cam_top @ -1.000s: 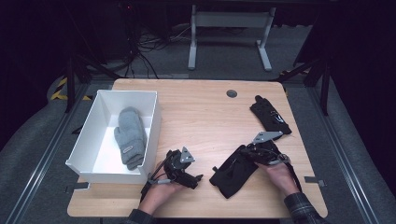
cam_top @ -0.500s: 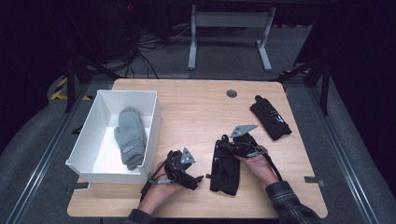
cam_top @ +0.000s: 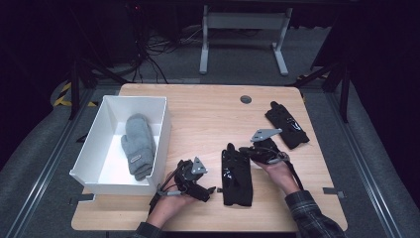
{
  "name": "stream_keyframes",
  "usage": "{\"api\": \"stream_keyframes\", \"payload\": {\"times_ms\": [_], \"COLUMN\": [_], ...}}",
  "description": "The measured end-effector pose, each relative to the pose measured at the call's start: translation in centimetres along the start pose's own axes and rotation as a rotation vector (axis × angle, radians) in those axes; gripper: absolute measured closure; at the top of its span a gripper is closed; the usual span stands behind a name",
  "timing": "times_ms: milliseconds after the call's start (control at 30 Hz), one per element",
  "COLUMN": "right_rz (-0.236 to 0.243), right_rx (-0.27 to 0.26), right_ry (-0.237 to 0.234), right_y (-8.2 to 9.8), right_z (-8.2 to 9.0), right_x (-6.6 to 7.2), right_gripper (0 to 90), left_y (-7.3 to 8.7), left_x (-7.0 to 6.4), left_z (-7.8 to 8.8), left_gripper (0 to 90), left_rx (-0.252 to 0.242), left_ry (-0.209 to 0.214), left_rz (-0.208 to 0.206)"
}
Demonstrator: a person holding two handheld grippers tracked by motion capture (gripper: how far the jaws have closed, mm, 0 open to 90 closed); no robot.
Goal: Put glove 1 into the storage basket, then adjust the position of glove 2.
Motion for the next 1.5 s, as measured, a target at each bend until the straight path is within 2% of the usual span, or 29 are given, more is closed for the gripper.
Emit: {"api": "stream_keyframes", "payload": {"times_ms": [100, 167, 200, 267, 300, 400, 567, 800, 933, 1033, 1167, 1300, 1500], "right_rz": [-0.018, -0.021, -0.043, -0.054, -0.054, -0.073, -0.146, -0.229, -0.254, -0.256, -0.244, -0.217, -0.203], "right_rx": [-0.004, -0.005, -0.017, -0.018, -0.018, -0.023, -0.015, -0.014, 0.009, 0.049, 0.078, 0.129, 0.143], "right_ry": [0.032, 0.042, 0.077, 0.102, 0.102, 0.158, 0.217, 0.311, 0.351, 0.362, 0.365, 0.352, 0.318], "right_y": [0.3, 0.4, 0.6, 0.9, 0.9, 1.8, 3.4, 5.2, 6.4, 7.5, 7.9, 8.4, 8.4], "right_z": [0.7, 0.9, 1.7, 2.1, 2.1, 2.7, 3.7, 4.8, 4.9, 4.6, 4.4, 3.5, 3.6], "right_x": [-1.7, -2.1, -3.7, -4.7, -4.7, -6.7, -9.6, -13.0, -14.5, -15.1, -15.2, -14.7, -13.7], "right_gripper": [90.0, 90.0, 90.0, 90.0, 90.0, 90.0, 90.0, 90.0, 90.0, 90.0, 90.0, 90.0, 90.0], "left_y": [0.0, 0.0, 0.0, 0.0, 0.0, 0.0, 0.0, 0.0, 0.0, 0.0, 0.0, 0.0, 0.0], "left_x": [0.0, 0.0, 0.0, 0.0, 0.0, 0.0, 0.0, 0.0, 0.0, 0.0, 0.0, 0.0, 0.0], "left_z": [0.0, 0.0, 0.0, 0.0, 0.0, 0.0, 0.0, 0.0, 0.0, 0.0, 0.0, 0.0, 0.0], "left_gripper": [0.1, 0.1, 0.1, 0.1, 0.1, 0.1, 0.0, 0.1, 0.1, 0.1, 0.1, 0.1, 0.1], "left_rx": [0.000, 0.001, 0.001, 0.000, 0.000, 0.000, 0.000, 0.000, 0.000, 0.000, 0.000, 0.001, 0.001], "left_ry": [-0.001, -0.001, 0.000, 0.000, 0.000, 0.000, 0.000, 0.000, -0.001, -0.002, -0.001, 0.000, 0.001], "left_rz": [-0.002, -0.002, -0.001, -0.001, -0.001, -0.001, -0.001, -0.001, -0.001, 0.000, 0.000, -0.002, -0.003]}}
Point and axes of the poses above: each handheld gripper's, and its own axes: z roughly backward along the jaws, y roughly out of its underside, x roughly to its left, the point moved 6 cm from there along -z, roughly forward along the jaws, and after that the axes turned 14 degrees about y, right-handed, at the moved point
